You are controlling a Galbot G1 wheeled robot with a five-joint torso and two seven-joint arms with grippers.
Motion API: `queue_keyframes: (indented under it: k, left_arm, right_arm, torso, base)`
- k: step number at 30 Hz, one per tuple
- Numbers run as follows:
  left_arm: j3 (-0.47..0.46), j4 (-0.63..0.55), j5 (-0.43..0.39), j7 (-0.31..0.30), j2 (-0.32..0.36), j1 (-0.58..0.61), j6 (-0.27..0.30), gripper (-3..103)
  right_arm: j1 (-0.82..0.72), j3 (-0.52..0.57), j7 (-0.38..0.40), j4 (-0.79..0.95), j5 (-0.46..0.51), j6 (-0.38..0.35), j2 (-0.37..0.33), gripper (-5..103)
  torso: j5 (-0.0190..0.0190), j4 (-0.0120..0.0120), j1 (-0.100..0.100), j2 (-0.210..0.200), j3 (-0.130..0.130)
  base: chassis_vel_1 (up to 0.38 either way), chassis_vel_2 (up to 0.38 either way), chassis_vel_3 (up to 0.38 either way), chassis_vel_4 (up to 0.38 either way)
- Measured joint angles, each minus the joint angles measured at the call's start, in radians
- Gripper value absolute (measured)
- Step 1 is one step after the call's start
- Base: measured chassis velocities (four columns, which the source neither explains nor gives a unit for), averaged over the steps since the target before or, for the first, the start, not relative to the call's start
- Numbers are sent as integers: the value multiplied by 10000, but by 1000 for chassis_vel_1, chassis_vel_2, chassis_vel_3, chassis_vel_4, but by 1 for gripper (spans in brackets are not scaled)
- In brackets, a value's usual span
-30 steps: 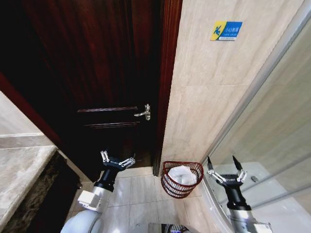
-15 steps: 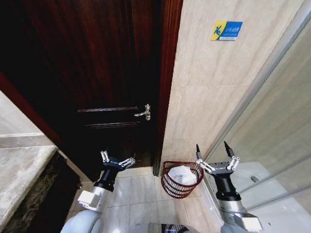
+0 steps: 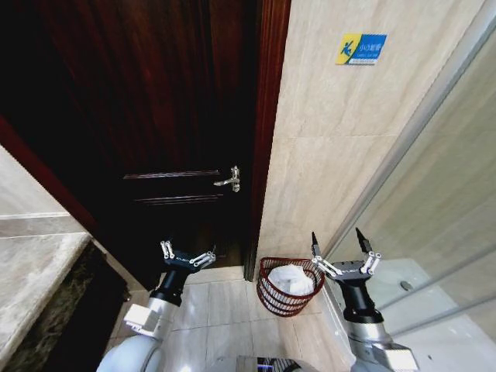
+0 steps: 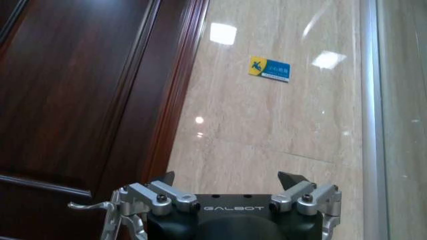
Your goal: Discard the used towel into the hamper.
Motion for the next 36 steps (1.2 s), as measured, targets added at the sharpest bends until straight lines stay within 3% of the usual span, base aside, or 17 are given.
queue_keyframes:
  k: [13, 36]
  left_arm:
    - [0, 0, 0, 0, 0, 0, 0, 100]
    - [0, 0, 0, 0, 0, 0, 0, 100]
  right_arm:
    - [6, 10, -11, -29, 14, 0, -4, 100]
    - [7, 19, -23, -43, 23, 2, -5, 100]
  torso:
    - [0, 0, 4, -1, 1]
    - [0, 0, 4, -2, 2]
  base:
    - [22, -24, -19, 22]
    - [125, -139, -136, 134]
